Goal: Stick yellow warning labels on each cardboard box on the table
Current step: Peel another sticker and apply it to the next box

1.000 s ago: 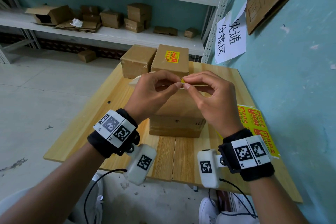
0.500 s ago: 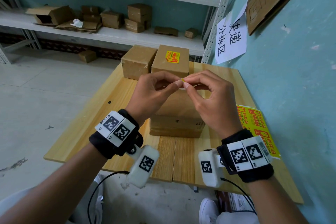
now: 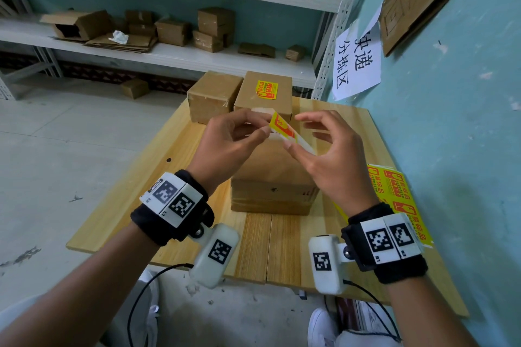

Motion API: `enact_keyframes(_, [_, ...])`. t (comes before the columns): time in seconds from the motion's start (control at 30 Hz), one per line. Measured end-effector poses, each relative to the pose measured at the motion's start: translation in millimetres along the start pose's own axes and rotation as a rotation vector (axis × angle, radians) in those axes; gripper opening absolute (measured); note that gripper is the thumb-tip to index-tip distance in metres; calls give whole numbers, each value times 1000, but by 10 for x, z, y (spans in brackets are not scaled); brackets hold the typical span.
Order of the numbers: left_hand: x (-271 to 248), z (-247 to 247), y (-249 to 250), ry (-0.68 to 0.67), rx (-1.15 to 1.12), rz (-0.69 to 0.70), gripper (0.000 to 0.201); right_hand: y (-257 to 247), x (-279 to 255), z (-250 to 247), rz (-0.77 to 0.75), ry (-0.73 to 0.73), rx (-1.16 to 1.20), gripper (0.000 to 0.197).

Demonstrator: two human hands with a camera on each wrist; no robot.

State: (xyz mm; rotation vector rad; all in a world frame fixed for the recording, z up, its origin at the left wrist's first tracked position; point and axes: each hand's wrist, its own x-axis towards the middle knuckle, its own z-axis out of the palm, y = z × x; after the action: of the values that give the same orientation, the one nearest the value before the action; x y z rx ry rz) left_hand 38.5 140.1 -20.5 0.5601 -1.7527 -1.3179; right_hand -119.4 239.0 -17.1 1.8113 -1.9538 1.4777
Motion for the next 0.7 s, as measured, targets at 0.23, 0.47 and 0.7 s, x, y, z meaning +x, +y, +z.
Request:
enact_keyframes(0.23, [-4, -27, -14, 34, -205, -131, 9, 103, -19, 10, 140, -17, -18, 63])
enact_keyframes(0.47, [-15, -91, -41, 0, -259, -167, 27, 121, -32, 5, 369, -93, 185, 75])
enact_keyframes(0.7, [-32, -145, 8, -218, -157, -258, 25, 145, 20, -37, 492, 161, 505, 59])
